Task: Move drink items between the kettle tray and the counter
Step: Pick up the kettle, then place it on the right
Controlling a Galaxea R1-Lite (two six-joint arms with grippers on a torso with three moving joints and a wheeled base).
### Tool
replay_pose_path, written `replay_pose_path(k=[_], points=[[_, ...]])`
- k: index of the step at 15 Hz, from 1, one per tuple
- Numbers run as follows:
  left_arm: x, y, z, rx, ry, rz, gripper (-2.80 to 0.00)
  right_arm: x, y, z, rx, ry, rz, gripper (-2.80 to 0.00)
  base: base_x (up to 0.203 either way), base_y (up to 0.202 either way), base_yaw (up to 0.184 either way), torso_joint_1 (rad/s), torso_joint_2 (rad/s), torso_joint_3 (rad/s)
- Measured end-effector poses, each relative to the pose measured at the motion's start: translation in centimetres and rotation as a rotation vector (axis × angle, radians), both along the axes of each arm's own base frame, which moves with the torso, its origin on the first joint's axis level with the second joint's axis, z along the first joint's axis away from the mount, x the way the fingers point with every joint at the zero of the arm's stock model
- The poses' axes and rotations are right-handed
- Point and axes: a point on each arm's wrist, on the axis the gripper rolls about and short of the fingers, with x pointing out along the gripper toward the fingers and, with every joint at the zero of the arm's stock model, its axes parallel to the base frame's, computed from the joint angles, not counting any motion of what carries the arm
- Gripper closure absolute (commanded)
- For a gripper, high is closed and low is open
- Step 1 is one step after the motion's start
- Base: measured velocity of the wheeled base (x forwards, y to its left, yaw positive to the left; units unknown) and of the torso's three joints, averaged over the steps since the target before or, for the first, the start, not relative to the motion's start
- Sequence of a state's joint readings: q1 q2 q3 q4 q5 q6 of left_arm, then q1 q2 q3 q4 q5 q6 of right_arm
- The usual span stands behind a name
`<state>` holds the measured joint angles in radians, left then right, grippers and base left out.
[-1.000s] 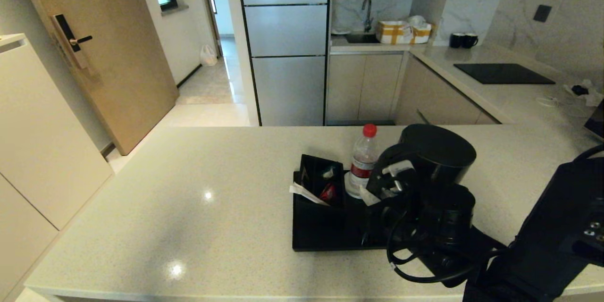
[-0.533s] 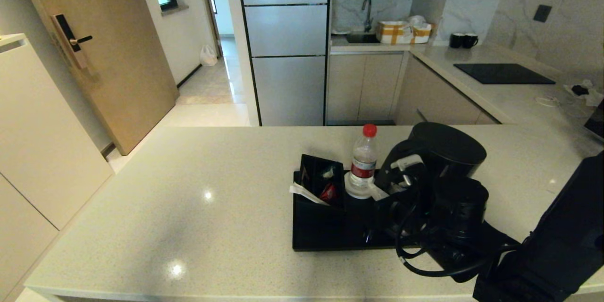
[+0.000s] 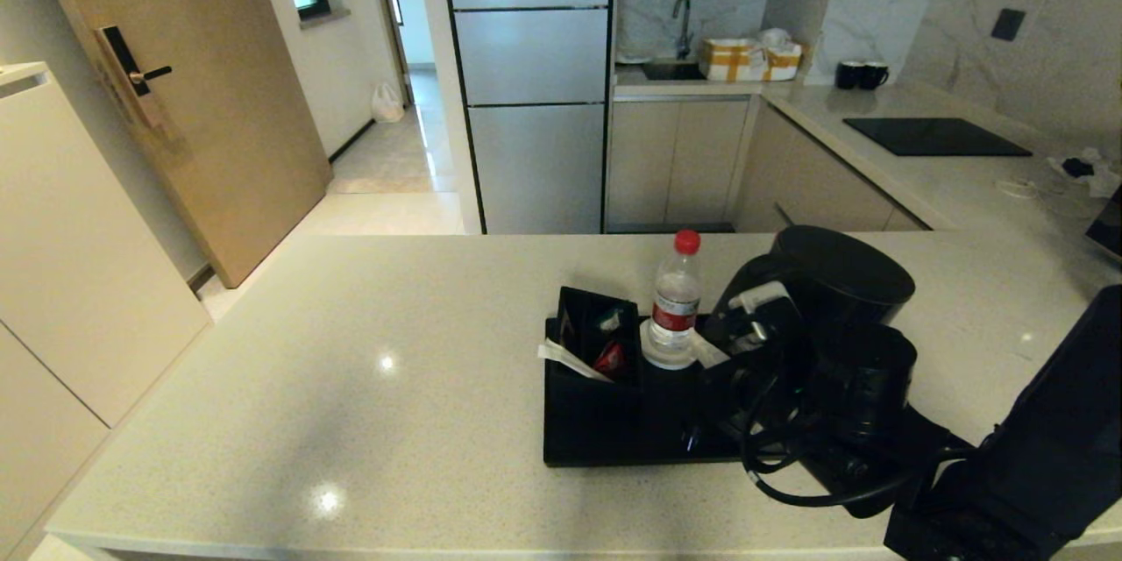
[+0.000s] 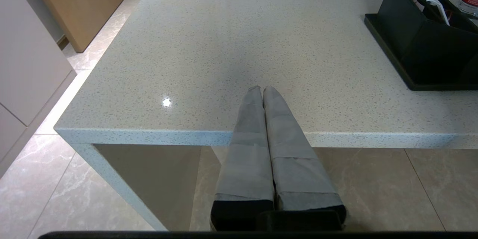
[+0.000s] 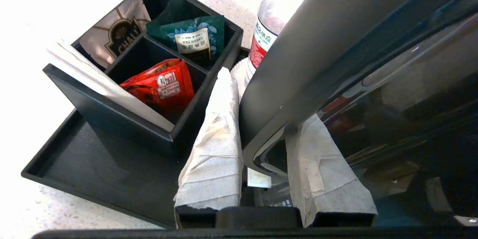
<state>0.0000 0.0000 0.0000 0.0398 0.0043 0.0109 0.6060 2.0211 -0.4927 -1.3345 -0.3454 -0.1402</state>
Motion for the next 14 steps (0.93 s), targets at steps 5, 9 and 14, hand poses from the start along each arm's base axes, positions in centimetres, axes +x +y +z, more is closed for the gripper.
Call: replay_pose_path(k=[5,9,14], points=[[0.0,0.0,0.0,0.000,0.000,0.000,0.00,-0.7,2.3,0.8,-0.092,-0.009,0.047,0.00,0.000,0.000,0.000,0.000,0.00,0.000],[0.0,0.0,0.0,0.000,0.000,0.000,0.00,-1.3,3.5,1.4,-0.130,-0.024,0.050,0.00,0.000,0.000,0.000,0.000,0.00,0.000],[0.0,0.0,0.0,0.000,0.000,0.000,0.00,-0.9,1.9,3.1,-0.146,-0.029,0.006,0.00,0.000,0.000,0.000,0.000,0.00,0.000]])
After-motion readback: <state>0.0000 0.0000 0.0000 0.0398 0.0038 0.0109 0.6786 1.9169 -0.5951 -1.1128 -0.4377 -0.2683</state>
